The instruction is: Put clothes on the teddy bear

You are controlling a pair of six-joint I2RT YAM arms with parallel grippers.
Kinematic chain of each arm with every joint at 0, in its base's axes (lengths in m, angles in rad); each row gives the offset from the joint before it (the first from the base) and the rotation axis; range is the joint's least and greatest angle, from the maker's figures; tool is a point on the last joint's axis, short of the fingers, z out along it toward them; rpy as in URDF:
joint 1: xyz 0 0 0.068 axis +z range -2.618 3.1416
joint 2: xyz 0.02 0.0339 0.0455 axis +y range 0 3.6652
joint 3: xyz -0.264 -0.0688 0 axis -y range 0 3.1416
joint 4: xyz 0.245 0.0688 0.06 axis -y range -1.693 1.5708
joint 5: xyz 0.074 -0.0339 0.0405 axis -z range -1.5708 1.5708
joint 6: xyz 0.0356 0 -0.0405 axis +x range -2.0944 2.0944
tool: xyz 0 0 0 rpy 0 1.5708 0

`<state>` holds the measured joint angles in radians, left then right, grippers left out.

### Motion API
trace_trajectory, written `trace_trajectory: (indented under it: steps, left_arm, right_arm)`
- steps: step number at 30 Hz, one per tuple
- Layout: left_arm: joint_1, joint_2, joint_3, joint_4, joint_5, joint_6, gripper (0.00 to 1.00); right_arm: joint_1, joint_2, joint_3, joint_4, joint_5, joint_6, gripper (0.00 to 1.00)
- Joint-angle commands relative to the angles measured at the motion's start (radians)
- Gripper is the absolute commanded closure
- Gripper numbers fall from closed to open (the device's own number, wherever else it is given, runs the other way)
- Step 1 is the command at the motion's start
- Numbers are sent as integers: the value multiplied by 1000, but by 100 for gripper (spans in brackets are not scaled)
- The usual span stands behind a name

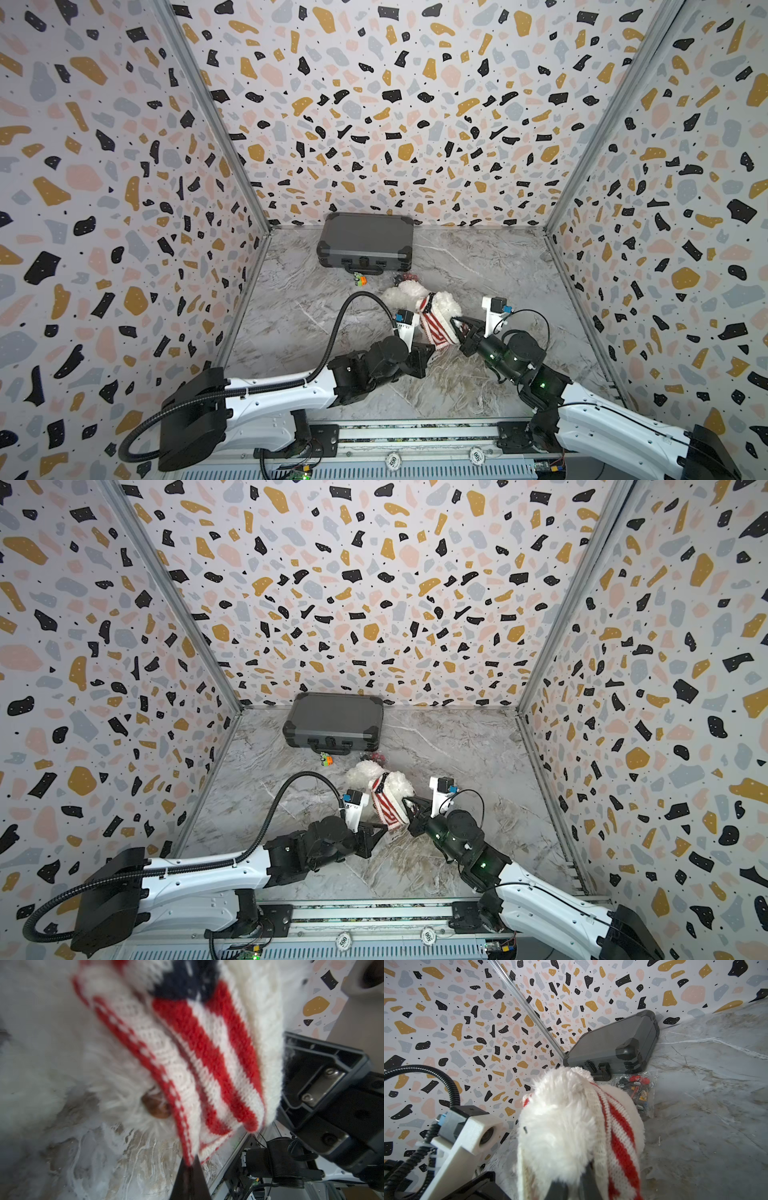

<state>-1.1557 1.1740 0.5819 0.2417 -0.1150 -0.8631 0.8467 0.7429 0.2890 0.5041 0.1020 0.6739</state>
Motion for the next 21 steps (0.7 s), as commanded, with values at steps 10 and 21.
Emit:
trace_trajectory:
  steps: [10,21]
  left_arm:
    - [150,-49,-112,-41,-59,84,100]
    - [129,-11,-89,214,115,80,100]
  right_arm:
    - [2,-59,93,-109,-13,4,100]
    - [-5,-21,83,-69,-59,-70,100]
